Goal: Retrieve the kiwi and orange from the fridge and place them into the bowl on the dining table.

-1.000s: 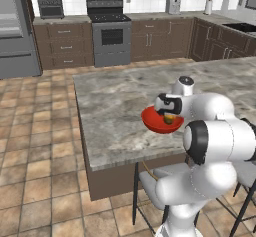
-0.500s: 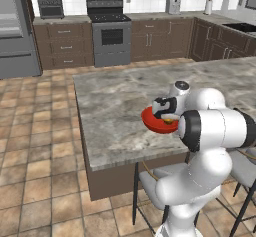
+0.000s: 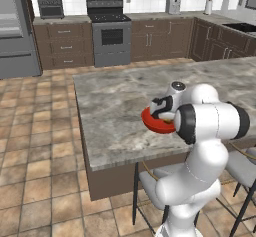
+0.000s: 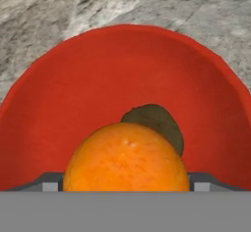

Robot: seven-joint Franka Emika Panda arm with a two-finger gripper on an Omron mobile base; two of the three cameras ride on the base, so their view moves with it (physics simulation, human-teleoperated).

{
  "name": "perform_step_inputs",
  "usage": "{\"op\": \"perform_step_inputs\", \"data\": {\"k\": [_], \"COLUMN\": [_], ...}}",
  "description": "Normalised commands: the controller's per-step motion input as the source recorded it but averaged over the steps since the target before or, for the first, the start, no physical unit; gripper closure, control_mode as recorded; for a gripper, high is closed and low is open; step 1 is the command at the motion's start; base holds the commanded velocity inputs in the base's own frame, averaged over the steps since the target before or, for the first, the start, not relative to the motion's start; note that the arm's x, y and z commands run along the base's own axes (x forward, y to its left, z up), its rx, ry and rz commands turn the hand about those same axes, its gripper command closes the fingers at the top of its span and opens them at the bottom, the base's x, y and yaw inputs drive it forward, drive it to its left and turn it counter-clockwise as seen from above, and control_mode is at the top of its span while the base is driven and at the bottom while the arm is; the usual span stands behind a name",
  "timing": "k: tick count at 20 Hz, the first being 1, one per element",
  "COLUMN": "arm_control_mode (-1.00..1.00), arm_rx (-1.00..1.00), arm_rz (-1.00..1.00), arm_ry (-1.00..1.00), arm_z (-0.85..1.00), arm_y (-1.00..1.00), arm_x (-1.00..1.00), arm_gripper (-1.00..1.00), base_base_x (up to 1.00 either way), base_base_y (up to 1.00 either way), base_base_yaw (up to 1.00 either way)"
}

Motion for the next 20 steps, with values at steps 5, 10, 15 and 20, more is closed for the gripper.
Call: {"op": "perform_step_inputs", "data": {"k": [5, 10, 15, 20], "arm_control_mode": [-1.0, -1.0, -1.0, -1.0], "arm_rx": [0.0, 0.0, 0.0, 0.0], "arm_rz": [-0.04, -0.03, -0.05, -0.01], "arm_ry": [0.0, 0.0, 0.0, -0.08], "arm_z": [0.0, 0.0, 0.11, 0.85], "arm_y": [0.05, 0.07, 0.04, 0.0], "arm_x": [0.09, 0.0, -0.29, -0.73], "arm_gripper": [-1.0, -1.0, -1.0, -1.0], "base_base_x": [0.0, 0.0, 0.0, 0.0], "base_base_y": [0.0, 0.0, 0.0, 0.0], "base_base_yaw": [0.0, 0.0, 0.0, 0.0]}}
